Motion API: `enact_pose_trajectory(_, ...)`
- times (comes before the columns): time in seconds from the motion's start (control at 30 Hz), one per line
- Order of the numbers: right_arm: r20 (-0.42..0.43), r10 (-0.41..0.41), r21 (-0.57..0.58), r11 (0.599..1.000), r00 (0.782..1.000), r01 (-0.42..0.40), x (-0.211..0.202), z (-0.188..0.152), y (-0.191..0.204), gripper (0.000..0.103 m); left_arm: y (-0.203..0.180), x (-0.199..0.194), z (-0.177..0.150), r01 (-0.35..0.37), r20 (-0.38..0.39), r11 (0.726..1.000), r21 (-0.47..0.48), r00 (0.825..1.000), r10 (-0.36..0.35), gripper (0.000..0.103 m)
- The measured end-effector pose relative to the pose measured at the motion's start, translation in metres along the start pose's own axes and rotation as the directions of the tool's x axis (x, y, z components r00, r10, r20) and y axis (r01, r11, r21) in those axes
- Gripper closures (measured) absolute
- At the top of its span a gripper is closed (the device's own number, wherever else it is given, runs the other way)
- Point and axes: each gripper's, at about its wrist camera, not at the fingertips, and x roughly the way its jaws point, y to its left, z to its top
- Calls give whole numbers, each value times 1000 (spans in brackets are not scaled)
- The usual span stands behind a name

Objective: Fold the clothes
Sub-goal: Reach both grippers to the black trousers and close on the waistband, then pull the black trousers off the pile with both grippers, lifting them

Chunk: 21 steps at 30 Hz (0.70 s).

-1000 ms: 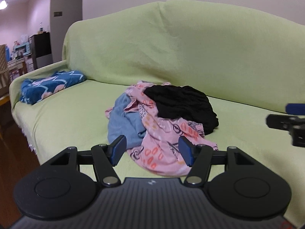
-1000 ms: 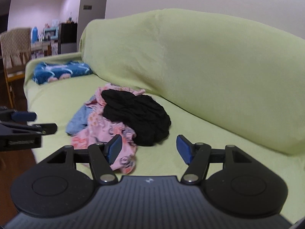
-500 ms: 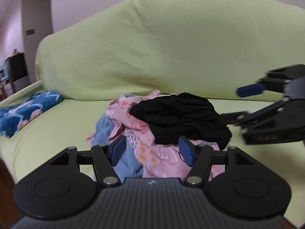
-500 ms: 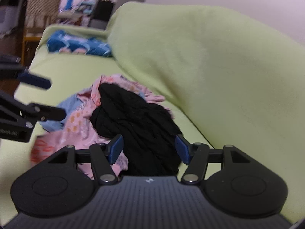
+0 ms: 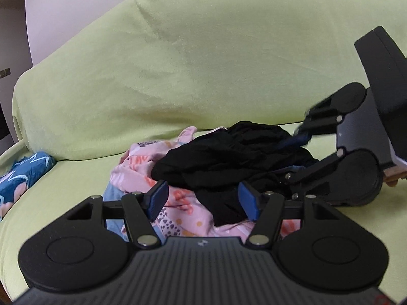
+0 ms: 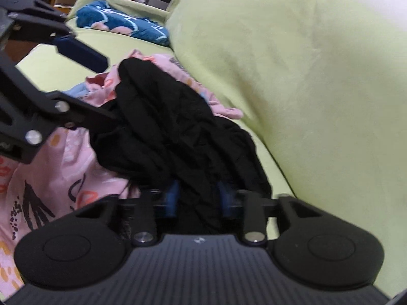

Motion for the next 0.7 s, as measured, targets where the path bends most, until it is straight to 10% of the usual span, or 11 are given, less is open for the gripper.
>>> enact_pose_trajectory(0.3,63,-23,27,999,998,21,-35,-8,-2,99,-7,-15,7,9,11,1000,8,1000,-9,40)
enact_pose_trajectory(0.7,29,-206,206,959,978,196,-252,-73,-52,99,-65,-93,15,199,81,979,44,976,-202,40)
